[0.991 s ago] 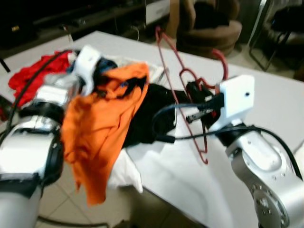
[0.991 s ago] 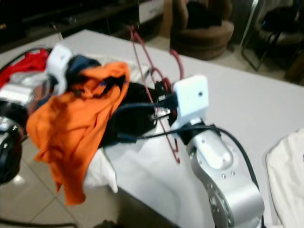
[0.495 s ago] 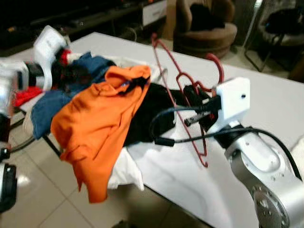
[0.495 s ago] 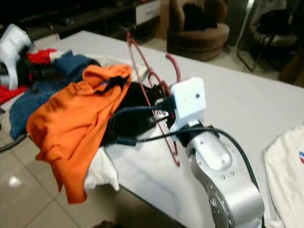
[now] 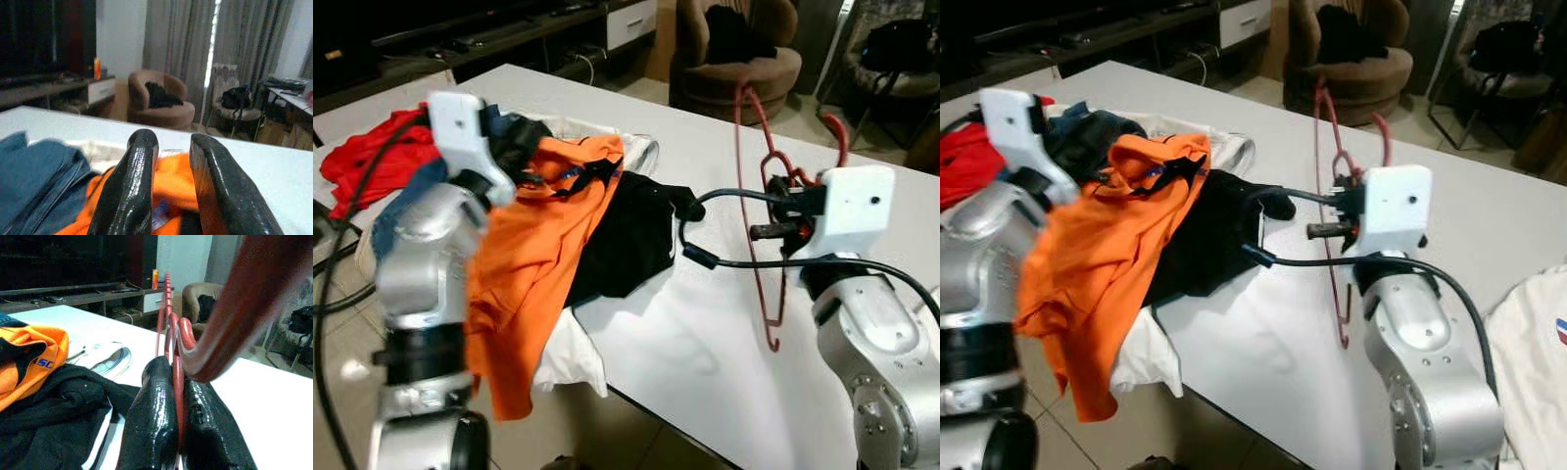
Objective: Hang hanger
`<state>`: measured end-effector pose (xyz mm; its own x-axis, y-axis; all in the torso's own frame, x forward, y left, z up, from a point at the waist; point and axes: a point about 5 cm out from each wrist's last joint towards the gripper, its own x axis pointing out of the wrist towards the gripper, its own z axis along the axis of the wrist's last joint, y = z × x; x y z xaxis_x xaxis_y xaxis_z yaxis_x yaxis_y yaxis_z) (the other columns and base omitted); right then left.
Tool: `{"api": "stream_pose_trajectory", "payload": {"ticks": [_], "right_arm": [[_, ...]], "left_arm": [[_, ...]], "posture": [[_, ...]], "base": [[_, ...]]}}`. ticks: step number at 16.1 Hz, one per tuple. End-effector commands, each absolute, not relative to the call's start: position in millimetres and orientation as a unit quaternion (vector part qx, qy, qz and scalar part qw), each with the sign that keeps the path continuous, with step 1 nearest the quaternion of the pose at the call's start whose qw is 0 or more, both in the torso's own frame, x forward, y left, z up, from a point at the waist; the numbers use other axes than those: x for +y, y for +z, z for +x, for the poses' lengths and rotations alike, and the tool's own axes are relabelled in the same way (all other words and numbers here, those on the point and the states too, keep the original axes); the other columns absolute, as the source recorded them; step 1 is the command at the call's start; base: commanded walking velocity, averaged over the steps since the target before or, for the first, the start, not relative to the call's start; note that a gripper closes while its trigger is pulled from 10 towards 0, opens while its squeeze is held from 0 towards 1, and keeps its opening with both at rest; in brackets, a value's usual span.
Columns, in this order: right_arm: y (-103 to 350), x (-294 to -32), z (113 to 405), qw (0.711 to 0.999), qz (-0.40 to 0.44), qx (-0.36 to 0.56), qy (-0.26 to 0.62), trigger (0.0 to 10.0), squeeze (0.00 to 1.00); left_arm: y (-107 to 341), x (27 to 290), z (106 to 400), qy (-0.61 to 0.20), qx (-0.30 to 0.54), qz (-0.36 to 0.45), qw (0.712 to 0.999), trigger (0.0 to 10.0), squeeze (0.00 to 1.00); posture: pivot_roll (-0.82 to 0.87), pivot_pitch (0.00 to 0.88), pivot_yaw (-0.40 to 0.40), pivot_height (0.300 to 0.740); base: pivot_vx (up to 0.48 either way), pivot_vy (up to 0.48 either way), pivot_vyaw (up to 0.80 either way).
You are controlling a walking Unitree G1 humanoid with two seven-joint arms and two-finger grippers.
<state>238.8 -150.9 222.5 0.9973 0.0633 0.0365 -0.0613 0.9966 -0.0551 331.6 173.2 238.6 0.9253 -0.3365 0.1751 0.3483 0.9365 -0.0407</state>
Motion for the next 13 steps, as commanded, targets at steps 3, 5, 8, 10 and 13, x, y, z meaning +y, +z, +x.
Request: {"api": "stream_pose_trajectory", "payload": {"ticks": [3, 5, 8, 10, 13], "right_arm": [[223, -150, 235, 0.999, -0.027, -0.013, 0.032, 10.0, 0.00], [222, -149, 234, 0.999, -0.025, -0.010, 0.034, 10.0, 0.00], [218, -148, 231, 0.999, -0.025, 0.001, 0.034, 10.0, 0.00], [217, -149, 230, 0.999, -0.027, 0.002, 0.031, 10.0, 0.00], [213, -148, 227, 0.999, -0.018, 0.010, 0.031, 10.0, 0.00]], "left_arm": [[231, 152, 315, -0.182, -0.079, -0.015, 0.980, 10.0, 0.00], [227, 147, 309, -0.194, -0.070, -0.010, 0.978, 10.0, 0.00], [223, 144, 303, -0.194, -0.060, 0.002, 0.979, 10.0, 0.00], [222, 144, 303, -0.194, -0.058, 0.006, 0.979, 10.0, 0.00], [212, 144, 300, -0.201, -0.042, 0.003, 0.979, 10.0, 0.00]], "posture": [[-0.21, 0.011, 0.058, 0.740], [-0.22, 0.015, 0.062, 0.740], [-0.22, 0.021, 0.070, 0.740], [-0.22, 0.023, 0.075, 0.740], [-0.23, 0.018, 0.083, 0.740]], "base": [[-0.167, 0.000, 0.00], [-0.266, 0.000, 0.00], [-0.269, 0.000, 0.00], [-0.133, 0.000, 0.00], [0.000, 0.000, 0.00]]}}
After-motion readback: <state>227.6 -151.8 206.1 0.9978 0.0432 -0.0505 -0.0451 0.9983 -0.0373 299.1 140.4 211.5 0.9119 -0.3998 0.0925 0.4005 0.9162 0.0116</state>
